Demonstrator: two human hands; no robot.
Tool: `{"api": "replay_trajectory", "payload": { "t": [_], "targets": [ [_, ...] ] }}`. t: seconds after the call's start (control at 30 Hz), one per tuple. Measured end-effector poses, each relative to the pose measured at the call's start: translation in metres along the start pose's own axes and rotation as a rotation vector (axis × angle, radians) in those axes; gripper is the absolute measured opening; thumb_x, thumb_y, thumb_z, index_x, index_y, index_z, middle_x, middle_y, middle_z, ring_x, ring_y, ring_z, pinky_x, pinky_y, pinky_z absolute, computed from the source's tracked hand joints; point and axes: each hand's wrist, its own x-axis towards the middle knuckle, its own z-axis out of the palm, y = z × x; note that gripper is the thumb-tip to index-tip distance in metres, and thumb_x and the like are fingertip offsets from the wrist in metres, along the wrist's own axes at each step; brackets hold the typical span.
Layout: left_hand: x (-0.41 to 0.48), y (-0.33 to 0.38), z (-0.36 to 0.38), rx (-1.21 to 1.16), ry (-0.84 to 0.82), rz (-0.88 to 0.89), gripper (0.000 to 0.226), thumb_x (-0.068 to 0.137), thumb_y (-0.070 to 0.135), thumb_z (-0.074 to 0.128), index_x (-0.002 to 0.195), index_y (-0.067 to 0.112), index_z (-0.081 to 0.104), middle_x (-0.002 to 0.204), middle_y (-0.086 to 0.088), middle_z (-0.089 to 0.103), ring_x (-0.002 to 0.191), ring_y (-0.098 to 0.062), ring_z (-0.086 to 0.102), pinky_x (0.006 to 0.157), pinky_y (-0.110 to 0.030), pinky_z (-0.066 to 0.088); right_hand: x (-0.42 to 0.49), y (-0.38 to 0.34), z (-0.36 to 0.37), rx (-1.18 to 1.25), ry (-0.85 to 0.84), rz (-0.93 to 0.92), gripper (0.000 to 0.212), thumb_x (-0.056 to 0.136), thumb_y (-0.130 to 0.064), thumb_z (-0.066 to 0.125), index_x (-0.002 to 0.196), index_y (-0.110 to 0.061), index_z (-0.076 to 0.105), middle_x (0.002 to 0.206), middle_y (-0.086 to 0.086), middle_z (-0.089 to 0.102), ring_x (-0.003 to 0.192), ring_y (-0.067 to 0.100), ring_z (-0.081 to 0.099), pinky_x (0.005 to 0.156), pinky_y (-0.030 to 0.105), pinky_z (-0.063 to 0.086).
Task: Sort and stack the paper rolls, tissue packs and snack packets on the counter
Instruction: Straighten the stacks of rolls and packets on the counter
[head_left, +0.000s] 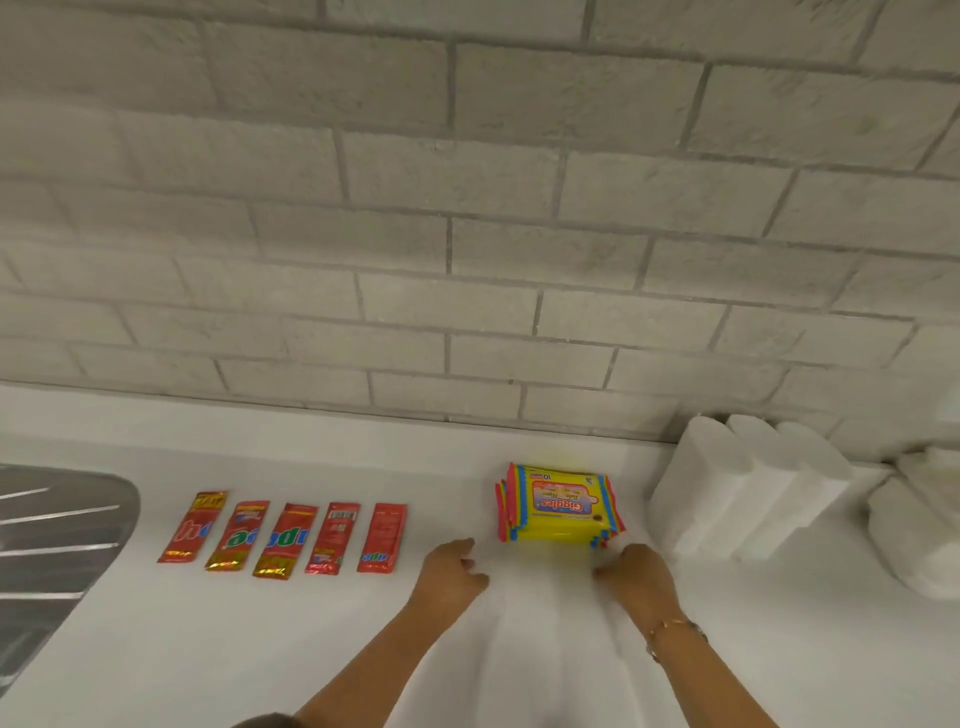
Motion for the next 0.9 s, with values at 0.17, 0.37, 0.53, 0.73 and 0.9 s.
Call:
{"api": "replay_trajectory", "payload": {
  "t": [0.17,0.37,0.53,0.73,0.9],
  "targets": [
    [-0.054,-0.047,-0.039,0.092,0.012,0.009,0.045,0.086,0.010,0.058,0.130,0.012,0.049,0.128,-0.003,0.056,0.099,-0.006,0.055,0.085,-0.007,0.040,-0.047,-0.006,0.035,-0.091,-0.023,-0.166,0.032,0.088,-0.029,0.056,0.106,-0.004,0.059,0.111,0.013,0.062,0.110,0.026,0.055,0.088,0.028,0.041],
    [-0.087,-0.091,-0.095,0.069,0.127,0.037,0.030,0.089,0.007,0.053,0.100,0.035,0.058,0.113,0.009,0.060,0.091,0.000,0.057,0.073,0.004,0.039,-0.095,-0.056,0.073,-0.042,-0.051,-0.404,0.042,0.089,-0.032,0.054,0.128,-0.016,0.049,0.128,0.005,0.053,0.114,0.017,0.055,0.095,0.022,0.040],
    [-0.089,-0.125,-0.153,0.209,0.218,0.107,0.029,0.088,0.017,0.058,0.103,0.042,0.054,0.132,0.003,0.052,0.119,-0.011,0.049,0.110,-0.027,0.032,-0.123,-0.112,0.114,-0.114,-0.073,-0.652,0.049,0.090,-0.039,0.048,0.136,-0.023,0.041,0.145,-0.001,0.035,0.131,0.016,0.037,0.108,0.024,0.029],
    [-0.072,-0.167,-0.216,0.474,0.247,0.179,0.048,0.093,0.036,0.045,0.139,0.027,0.035,0.153,0.005,0.025,0.143,-0.015,0.017,0.117,-0.035,0.009,-0.151,-0.181,0.167,-0.374,-0.026,-0.697,0.070,0.088,-0.063,0.008,0.140,-0.025,0.034,0.152,-0.007,0.029,0.141,0.022,0.026,0.112,0.038,-0.017],
    [-0.054,-0.182,-0.239,0.683,0.121,0.256,0.111,0.052,0.087,-0.021,0.145,0.030,0.000,0.156,0.005,-0.008,0.137,-0.014,-0.020,0.110,-0.037,-0.012,-0.149,-0.208,0.213,-0.475,-0.085,-0.517,0.063,0.088,-0.066,0.011,0.131,-0.030,0.042,0.131,-0.012,0.057,0.124,0.021,0.050,0.106,0.048,0.003]
  ]
}}
